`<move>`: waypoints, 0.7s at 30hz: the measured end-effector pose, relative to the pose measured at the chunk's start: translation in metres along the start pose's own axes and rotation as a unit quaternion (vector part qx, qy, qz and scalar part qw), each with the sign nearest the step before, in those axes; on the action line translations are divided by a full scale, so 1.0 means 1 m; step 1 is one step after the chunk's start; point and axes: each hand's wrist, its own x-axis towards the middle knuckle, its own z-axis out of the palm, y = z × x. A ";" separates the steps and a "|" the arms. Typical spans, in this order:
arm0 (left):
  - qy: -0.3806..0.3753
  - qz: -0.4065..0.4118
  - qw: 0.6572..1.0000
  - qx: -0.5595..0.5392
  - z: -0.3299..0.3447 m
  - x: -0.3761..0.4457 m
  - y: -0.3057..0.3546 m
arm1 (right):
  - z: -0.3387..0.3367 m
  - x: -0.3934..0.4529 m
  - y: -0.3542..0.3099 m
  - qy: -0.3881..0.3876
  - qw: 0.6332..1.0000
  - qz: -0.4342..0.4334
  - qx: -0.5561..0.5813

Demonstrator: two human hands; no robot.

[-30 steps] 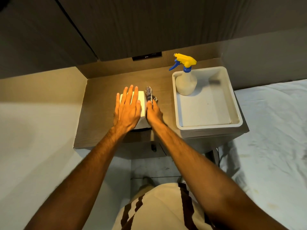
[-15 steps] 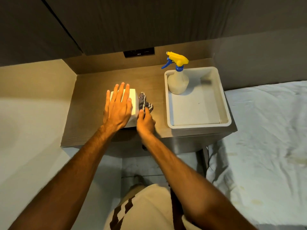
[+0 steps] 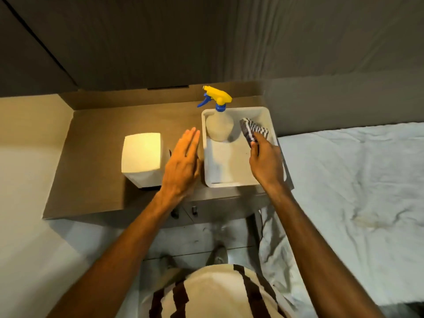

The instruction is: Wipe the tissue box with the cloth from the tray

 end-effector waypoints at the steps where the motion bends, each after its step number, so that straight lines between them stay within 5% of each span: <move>1: -0.029 -0.052 0.997 -0.041 0.012 0.000 0.000 | 0.006 0.007 0.008 -0.018 0.998 0.003 -0.055; 4: -0.080 -0.169 0.978 -0.093 0.038 -0.004 -0.010 | 0.025 0.015 0.027 -0.096 0.981 0.024 -0.167; 7: -0.124 -0.130 0.984 -0.006 0.062 -0.017 -0.019 | 0.037 0.014 0.039 -0.168 0.967 0.020 -0.192; 12: -0.159 -0.126 0.970 0.135 0.087 -0.028 -0.020 | 0.027 0.021 0.054 -0.168 0.971 0.021 -0.168; 21: -0.129 -0.145 0.967 0.163 0.104 -0.030 -0.027 | 0.019 0.029 0.058 -0.218 0.957 0.006 -0.193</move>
